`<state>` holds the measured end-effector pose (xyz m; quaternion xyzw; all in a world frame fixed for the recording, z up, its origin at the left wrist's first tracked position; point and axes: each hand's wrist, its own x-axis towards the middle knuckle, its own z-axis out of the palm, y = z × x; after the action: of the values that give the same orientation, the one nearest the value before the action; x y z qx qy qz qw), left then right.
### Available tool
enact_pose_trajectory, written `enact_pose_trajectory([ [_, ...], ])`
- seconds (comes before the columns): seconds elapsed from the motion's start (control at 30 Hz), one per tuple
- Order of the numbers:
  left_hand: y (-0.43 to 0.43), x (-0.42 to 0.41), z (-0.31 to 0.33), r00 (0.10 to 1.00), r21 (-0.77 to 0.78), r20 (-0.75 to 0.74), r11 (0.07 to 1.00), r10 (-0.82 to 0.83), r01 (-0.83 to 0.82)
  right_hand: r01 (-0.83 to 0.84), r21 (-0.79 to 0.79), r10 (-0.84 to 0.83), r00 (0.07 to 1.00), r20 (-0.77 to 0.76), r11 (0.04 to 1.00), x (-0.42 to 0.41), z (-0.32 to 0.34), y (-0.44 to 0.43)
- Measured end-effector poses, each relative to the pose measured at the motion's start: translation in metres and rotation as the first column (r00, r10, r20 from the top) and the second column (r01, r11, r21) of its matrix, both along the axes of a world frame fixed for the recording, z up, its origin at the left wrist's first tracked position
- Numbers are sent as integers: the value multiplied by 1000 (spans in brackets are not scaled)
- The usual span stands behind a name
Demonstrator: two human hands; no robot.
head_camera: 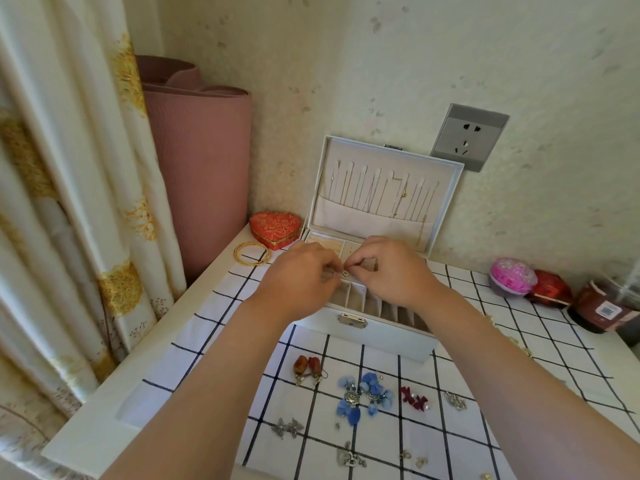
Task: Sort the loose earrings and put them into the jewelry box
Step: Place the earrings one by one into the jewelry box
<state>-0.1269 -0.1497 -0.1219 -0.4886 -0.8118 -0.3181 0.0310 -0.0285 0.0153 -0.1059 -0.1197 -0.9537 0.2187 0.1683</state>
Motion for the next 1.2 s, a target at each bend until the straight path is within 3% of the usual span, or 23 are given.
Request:
enact_pose_trajectory([
  [0.13, -1, 2, -1, 1000, -12, -29, 1000, -11, 11, 29, -129, -22, 998, 53, 991, 3, 5, 7],
  [0.4, 2, 2, -6, 1000, 10, -9, 1000, 17, -17, 14, -21, -12, 996, 91, 1000, 0, 8, 1],
  [0.67, -3, 6, 1, 998, -18, 61, 1000, 6, -5, 28, -22, -26, 996, 84, 999, 15, 21, 0],
  [0.87, -25, 31, 10, 999, 18, -3, 999, -41, 41, 2, 0, -2, 998, 59, 1000, 57, 52, -21],
  [0.97, -38, 48, 15, 990, 65, 65, 990, -126, 122, -43, -34, 45, 997, 59, 999, 83, 58, -45],
  [1.03, -45, 59, 16, 977, 31, 123, 984, -177, 174, -45, -55, 51, 993, 106, 997, 103, 54, -57],
  [1.2, -46, 90, 5, 966, -154, 129, 958, -222, 241, 67, 43, -79, 906, 416, 997, 148, 30, -58],
])
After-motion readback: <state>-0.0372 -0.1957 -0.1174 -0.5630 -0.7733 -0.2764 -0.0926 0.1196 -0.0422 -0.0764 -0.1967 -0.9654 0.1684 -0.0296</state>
